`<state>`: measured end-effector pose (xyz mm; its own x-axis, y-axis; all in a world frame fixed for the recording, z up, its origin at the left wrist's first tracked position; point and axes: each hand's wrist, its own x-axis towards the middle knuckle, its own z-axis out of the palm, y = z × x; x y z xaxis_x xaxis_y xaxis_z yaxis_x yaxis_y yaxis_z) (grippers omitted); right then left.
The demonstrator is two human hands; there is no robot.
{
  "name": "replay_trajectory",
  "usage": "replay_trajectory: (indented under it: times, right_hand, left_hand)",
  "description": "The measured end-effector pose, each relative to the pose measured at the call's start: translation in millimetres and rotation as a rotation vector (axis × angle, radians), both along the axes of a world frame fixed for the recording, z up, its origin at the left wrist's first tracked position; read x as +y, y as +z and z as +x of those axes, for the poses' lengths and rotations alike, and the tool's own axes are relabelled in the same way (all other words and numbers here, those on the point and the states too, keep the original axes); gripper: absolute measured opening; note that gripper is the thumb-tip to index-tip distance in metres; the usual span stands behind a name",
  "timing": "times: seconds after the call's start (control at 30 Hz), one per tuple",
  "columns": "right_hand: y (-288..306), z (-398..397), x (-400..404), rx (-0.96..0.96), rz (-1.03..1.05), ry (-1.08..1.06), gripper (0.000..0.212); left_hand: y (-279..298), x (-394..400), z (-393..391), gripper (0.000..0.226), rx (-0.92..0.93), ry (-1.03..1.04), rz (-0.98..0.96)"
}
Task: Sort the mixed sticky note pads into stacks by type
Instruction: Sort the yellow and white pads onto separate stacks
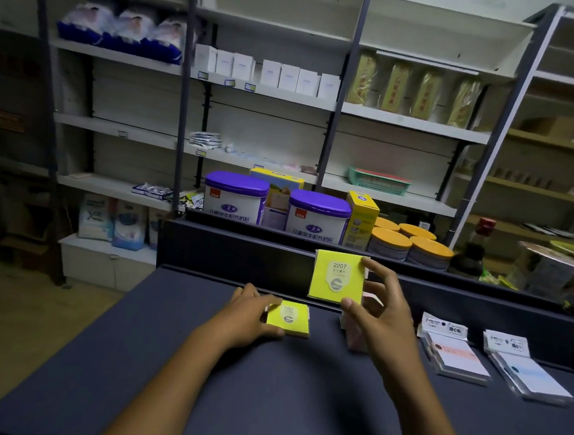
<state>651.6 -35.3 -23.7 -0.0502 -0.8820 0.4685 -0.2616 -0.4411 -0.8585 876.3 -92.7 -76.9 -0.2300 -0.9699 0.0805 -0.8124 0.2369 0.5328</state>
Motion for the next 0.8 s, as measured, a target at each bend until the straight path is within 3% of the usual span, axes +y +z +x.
replay_trajectory:
  times: [0.1, 0.23, 0.43, 0.8]
  right_hand:
    - [-4.2, 9.5, -13.2, 0.039, 0.034, 0.022, 0.059]
    - [-16.5, 22.5, -31.4, 0.105, 0.114, 0.057, 0.057]
    - [-33.6, 34.4, -44.4, 0.232, 0.246, 0.047, 0.052]
    - [-48.4, 34.8, -43.6, 0.593, 0.202, -0.022, 0.033]
  left_hand:
    - [7.6, 3.4, 10.7, 0.061, 0.017, 0.073, -0.099]
    - [13.5, 5.4, 22.0, 0.050, -0.281, 0.285, -0.353]
    - [11.5, 6.8, 20.5, 0.049, -0.376, 0.305, -0.331]
    - [8.7, 8.8, 17.7, 0.045, -0.338, 0.279, -0.306]
